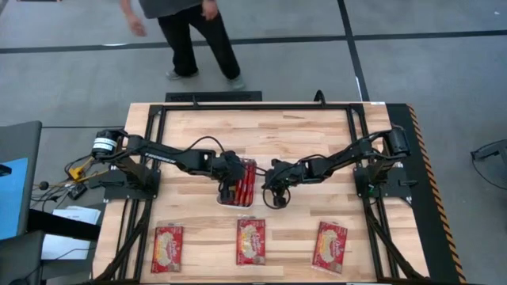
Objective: Sort popcorn bags into baskets
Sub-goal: Put the red popcorn bag into the white bin
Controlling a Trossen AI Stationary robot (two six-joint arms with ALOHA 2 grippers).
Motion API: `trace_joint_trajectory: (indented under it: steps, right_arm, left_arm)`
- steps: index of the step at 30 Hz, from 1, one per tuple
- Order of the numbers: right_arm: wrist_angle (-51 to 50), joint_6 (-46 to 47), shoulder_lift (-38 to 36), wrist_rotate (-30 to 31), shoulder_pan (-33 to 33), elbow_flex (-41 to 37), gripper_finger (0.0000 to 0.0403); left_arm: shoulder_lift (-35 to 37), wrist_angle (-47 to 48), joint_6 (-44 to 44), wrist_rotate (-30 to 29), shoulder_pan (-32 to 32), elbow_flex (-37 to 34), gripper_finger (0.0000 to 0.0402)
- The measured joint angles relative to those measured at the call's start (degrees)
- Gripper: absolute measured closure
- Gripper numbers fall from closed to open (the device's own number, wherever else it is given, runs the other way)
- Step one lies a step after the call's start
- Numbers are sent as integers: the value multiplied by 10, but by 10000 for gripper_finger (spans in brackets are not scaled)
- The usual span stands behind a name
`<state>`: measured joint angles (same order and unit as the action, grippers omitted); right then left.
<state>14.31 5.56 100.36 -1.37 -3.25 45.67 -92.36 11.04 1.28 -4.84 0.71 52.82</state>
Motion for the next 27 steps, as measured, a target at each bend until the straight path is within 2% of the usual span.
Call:
trace_joint_trajectory:
  steps: [9, 16, 21, 27]
  right_arm:
    - [19, 4, -17, 6, 0, -35, 392]
    - [29, 2, -82, 18, 4, -69, 398]
    - [28, 0, -128, 41, 4, -91, 384]
    - [18, 2, -205, 44, 2, -114, 389]
  left_arm:
    - [14, 6, 2, -15, 1, 0, 395]
    - [45, 35, 7, -21, 1, 1, 395]
    - [73, 59, 8, -23, 1, 1, 395]
    - [140, 143, 20, -96, 10, -3, 395]
